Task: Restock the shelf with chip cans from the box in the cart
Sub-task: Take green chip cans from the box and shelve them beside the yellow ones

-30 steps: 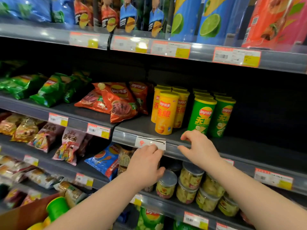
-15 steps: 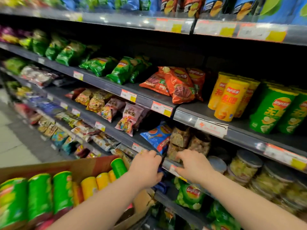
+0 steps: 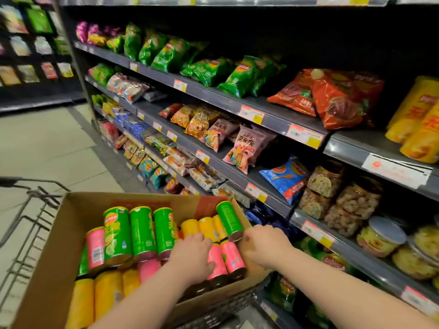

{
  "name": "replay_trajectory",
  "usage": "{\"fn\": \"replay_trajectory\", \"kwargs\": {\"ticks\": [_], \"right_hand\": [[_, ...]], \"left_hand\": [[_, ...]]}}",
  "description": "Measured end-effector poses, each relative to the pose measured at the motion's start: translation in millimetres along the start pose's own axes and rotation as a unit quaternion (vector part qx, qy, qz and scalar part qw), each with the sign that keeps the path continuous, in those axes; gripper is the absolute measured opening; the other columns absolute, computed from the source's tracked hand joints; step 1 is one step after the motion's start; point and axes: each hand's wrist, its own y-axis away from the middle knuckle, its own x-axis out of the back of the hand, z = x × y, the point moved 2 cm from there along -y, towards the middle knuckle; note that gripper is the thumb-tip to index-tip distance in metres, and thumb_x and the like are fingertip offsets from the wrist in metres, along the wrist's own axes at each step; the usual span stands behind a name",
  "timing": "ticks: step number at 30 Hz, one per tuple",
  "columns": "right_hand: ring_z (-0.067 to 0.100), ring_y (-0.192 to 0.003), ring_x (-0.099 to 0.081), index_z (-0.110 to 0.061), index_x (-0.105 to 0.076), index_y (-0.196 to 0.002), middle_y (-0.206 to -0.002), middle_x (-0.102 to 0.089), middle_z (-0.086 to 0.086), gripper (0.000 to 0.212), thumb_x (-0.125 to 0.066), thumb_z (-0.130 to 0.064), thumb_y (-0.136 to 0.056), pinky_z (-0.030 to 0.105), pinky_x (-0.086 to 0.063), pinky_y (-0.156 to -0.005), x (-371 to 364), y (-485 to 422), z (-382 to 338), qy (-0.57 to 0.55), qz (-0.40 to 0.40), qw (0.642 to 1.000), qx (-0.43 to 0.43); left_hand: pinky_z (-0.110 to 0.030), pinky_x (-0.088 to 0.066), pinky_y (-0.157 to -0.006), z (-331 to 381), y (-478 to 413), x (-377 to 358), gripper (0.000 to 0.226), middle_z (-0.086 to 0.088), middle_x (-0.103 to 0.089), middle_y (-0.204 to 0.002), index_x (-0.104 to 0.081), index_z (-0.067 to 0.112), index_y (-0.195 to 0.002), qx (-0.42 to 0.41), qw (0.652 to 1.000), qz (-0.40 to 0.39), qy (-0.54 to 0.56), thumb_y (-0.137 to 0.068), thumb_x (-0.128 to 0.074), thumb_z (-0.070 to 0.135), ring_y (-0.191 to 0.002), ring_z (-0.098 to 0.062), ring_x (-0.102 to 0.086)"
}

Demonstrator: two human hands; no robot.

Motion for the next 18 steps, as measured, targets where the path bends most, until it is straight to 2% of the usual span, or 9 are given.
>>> {"fn": "replay_trajectory", "kwargs": {"ticks": [4,13,18], "right_hand": [[0.029,-0.112,-0.055,-0.026,-0.056,-0.117,-0.12,-0.059,0.004,0.032,-0.051,-0.035,-0.086,0.036,-0.041,-0.088,-16.2,-17.5,-19.9,0.003,-0.025,0.999,0.031],[0.028,-0.117,-0.052,-0.023,-0.054,-0.123,-0.124,-0.057,0.005,0.037,-0.053,-0.036,-0.088,0.038,-0.045,-0.092,-37.7,-86.1,-63.0,0.0,-0.105,0.989,0.104],[0.028,-0.121,-0.051,-0.022,-0.055,-0.123,-0.129,-0.056,0.004,0.037,-0.054,-0.036,-0.088,0.04,-0.039,-0.1,-49.4,-133.6,-92.2,-0.045,-0.153,0.98,0.121]], "left_hand": [[-0.038,-0.043,-0.095,-22.5,8.5,-17.4,0.052,-0.004,-0.05,-0.125,-0.047,0.019,-0.129,0.044,0.998,-0.022,0.025,-0.087,-0.047,0.049,-0.119,-0.026,-0.048],[-0.037,-0.042,-0.097,-71.0,26.1,-38.7,0.049,0.0,-0.047,-0.13,-0.045,0.024,-0.131,0.168,0.98,-0.056,0.094,-0.087,-0.046,0.046,-0.123,-0.023,-0.045],[-0.035,-0.042,-0.101,-106.7,24.8,-39.3,0.052,0.0,-0.042,-0.136,-0.041,0.022,-0.135,0.239,0.96,-0.063,0.131,-0.089,-0.048,0.045,-0.126,-0.022,-0.042]]}}
